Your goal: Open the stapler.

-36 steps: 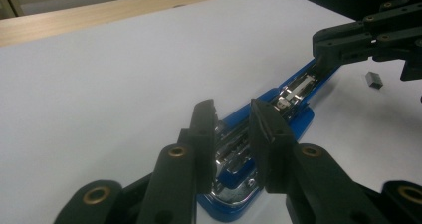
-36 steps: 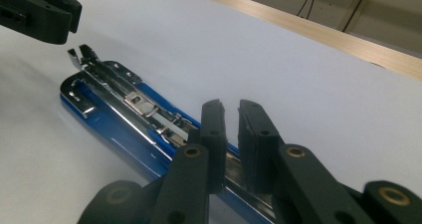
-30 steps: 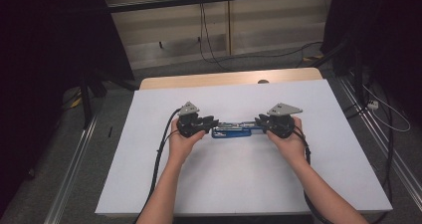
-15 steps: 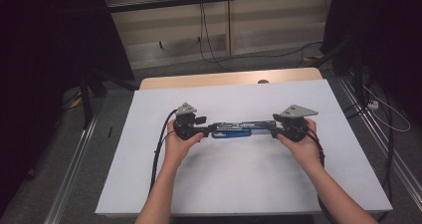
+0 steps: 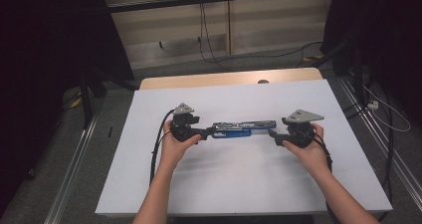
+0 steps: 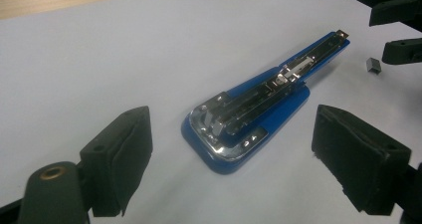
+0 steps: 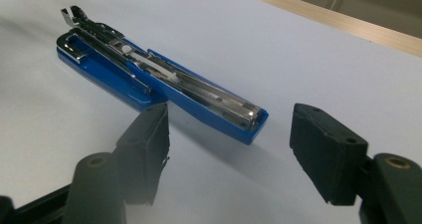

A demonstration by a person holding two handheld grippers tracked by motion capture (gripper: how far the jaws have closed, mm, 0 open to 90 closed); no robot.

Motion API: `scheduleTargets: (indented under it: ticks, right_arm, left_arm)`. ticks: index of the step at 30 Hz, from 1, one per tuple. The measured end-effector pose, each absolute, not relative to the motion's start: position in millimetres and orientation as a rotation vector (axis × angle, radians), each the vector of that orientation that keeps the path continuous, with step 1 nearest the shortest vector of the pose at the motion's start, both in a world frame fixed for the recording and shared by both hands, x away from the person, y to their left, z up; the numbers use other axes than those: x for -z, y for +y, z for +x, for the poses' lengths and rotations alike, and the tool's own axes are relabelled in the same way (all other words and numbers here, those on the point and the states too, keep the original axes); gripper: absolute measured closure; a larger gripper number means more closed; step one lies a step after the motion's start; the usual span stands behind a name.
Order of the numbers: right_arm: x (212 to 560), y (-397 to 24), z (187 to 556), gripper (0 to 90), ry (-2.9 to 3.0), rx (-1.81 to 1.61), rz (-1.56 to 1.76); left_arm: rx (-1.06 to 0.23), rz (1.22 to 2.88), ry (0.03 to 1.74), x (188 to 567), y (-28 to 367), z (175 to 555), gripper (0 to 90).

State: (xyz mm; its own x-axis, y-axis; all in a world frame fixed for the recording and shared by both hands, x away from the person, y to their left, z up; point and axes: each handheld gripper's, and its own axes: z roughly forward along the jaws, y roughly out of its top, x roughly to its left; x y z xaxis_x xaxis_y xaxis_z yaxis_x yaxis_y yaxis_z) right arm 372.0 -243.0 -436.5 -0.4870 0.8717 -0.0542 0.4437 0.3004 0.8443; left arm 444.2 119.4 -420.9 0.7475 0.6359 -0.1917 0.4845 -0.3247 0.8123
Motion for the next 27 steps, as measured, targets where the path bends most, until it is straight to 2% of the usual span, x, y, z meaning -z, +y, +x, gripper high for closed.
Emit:
scheduleTargets:
  ticks: [7, 12, 14, 17, 18, 20, 24, 27]
  right_arm:
    - [440, -250, 367, 25.0, 2.081, -1.067, 1.187]
    - [444, -257, 365, 26.8, 2.082, -1.059, 1.211]
    - [445, -259, 364, 36.2, 2.089, -1.063, 1.213]
    - [448, -261, 364, 44.1, 2.094, -1.054, 1.228]
    - [448, -262, 364, 50.4, 2.095, -1.051, 1.231]
    - [449, -263, 363, 54.4, 2.092, -1.037, 1.23]
    - [448, -269, 361, 70.0, 2.112, -1.036, 1.229]
    - [449, -274, 359, 76.3, 2.123, -1.029, 1.232]
  left_arm:
    - [-0.202, 1.985, 0.859, 421, 124, 442, 13.9]
    - [-0.204, 1.976, 0.864, 421, 126, 442, 13.7]
    - [-0.203, 1.978, 0.867, 421, 126, 442, 13.7]
    - [-0.205, 1.982, 0.869, 421, 127, 442, 13.7]
    - [-0.204, 1.978, 0.872, 421, 127, 442, 13.7]
    - [-0.205, 1.979, 0.874, 421, 127, 442, 13.7]
    - [-0.207, 1.981, 0.876, 422, 128, 442, 13.7]
    - [-0.207, 1.986, 0.878, 422, 128, 442, 13.7]
